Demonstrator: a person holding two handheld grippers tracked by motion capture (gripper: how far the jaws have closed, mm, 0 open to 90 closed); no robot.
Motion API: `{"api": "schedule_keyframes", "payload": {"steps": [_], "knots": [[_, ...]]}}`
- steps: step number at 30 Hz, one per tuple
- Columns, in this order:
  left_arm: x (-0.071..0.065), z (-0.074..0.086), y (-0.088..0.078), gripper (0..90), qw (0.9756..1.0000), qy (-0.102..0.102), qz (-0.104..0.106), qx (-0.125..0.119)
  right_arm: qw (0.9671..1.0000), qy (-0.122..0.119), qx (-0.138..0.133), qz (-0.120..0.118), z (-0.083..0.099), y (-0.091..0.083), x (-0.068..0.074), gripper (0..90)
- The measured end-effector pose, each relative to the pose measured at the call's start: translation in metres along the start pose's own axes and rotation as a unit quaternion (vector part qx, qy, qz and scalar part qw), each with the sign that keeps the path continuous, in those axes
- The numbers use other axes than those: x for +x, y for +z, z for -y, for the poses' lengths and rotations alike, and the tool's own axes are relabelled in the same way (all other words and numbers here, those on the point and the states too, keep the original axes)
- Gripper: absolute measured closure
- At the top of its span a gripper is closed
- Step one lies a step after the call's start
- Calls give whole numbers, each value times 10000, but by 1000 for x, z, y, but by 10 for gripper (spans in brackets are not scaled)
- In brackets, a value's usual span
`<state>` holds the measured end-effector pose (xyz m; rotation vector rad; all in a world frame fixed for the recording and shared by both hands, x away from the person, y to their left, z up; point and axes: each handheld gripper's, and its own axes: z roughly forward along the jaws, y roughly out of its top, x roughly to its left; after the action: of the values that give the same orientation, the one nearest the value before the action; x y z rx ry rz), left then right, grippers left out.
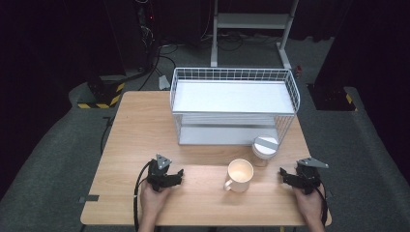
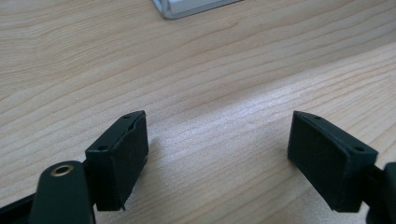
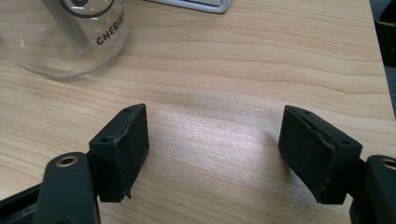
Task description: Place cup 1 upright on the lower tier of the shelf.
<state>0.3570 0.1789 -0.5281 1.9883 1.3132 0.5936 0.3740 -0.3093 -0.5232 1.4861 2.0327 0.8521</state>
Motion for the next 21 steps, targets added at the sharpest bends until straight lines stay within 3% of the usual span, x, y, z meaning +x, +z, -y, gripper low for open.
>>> {"api": "schedule_keyframes", "payload": {"steps": [15,21], "knots": [[0,0,0,211,10000,3,-6,-5,10000,29,19,7,0,-1,0,240],[0,0,0,210,10000,-2,-11,-5,9999,-52,55,-78,1,-1,1,187]]}}
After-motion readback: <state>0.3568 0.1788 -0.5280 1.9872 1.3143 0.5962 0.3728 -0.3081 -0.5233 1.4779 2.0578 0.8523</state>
